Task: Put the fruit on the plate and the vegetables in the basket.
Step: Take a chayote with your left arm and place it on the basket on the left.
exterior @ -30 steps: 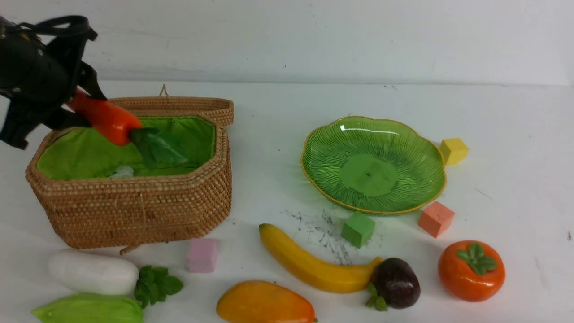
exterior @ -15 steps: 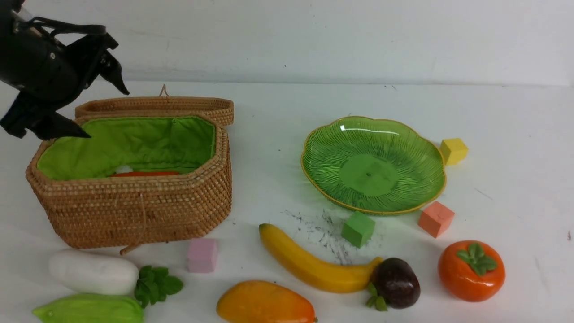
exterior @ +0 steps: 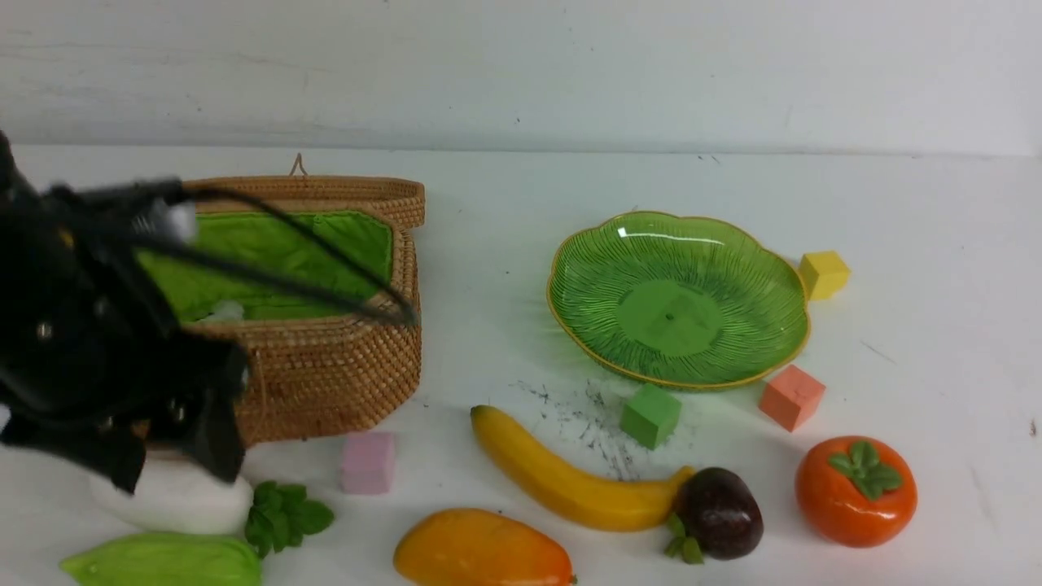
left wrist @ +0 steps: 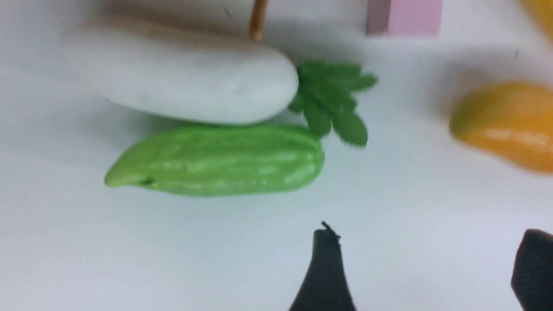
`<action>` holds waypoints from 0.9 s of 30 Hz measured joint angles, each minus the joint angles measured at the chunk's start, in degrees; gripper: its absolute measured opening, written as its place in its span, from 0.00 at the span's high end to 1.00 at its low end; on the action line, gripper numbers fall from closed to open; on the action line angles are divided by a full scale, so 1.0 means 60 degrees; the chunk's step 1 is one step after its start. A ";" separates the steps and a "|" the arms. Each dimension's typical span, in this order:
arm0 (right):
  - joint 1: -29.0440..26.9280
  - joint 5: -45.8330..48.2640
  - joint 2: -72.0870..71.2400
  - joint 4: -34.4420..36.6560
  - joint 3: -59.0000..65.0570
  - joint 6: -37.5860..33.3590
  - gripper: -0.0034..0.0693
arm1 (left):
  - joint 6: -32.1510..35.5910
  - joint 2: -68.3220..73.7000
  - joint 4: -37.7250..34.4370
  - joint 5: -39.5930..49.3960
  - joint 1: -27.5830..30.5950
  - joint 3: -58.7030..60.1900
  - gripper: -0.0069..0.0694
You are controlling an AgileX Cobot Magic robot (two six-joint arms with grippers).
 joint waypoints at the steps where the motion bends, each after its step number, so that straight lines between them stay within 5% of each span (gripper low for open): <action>1: 0.0000 0.0000 0.0000 0.0000 0.0000 0.0000 0.62 | 0.0992 -0.0074 0.0093 -0.0022 -0.0175 0.0439 0.21; 5: 0.0000 0.0000 0.0000 0.0000 0.0000 0.0000 0.62 | 0.4169 -0.0106 0.0220 -0.0767 -0.0368 0.1770 0.21; 10: 0.0000 0.0000 0.0000 -0.0006 0.0000 0.0000 0.62 | 0.5947 -0.0106 0.0264 -0.2298 -0.0375 0.2029 0.21; 19: 0.0000 0.0000 0.0000 -0.0006 0.0000 0.0000 0.62 | 0.6402 0.0686 0.2119 -0.3524 -0.0375 0.2029 0.21; 27: 0.0000 0.0022 0.0000 -0.0011 0.0000 0.0000 0.62 | 0.6402 0.2451 0.2263 -0.3494 -0.0375 0.2029 0.21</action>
